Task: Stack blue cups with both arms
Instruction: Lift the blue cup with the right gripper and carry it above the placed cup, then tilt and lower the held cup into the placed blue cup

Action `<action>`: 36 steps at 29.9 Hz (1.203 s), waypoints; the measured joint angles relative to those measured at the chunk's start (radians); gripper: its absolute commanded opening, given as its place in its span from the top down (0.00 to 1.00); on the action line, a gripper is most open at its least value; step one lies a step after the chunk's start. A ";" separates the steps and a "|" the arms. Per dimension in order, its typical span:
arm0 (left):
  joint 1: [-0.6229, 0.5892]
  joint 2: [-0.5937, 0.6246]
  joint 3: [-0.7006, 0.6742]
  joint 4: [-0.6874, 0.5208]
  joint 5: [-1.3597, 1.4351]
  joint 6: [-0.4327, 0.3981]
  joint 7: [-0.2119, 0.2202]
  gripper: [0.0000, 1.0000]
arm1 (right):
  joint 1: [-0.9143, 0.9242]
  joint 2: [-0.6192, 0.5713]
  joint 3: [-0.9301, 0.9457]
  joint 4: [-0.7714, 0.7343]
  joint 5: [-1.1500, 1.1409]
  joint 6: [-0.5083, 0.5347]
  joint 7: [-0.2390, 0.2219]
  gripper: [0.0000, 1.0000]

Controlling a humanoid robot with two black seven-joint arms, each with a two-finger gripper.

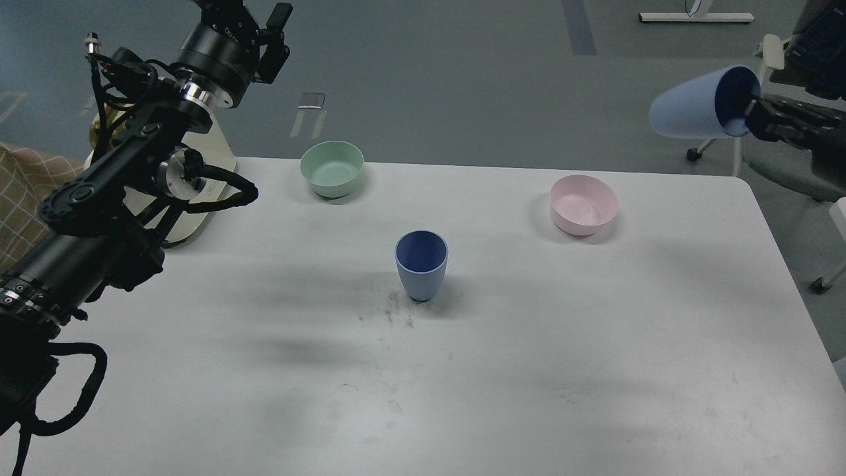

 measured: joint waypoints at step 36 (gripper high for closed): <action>-0.004 -0.032 0.000 -0.001 0.008 -0.002 -0.002 0.02 | 0.298 0.309 -0.649 -0.022 -0.011 0.000 -0.100 1.00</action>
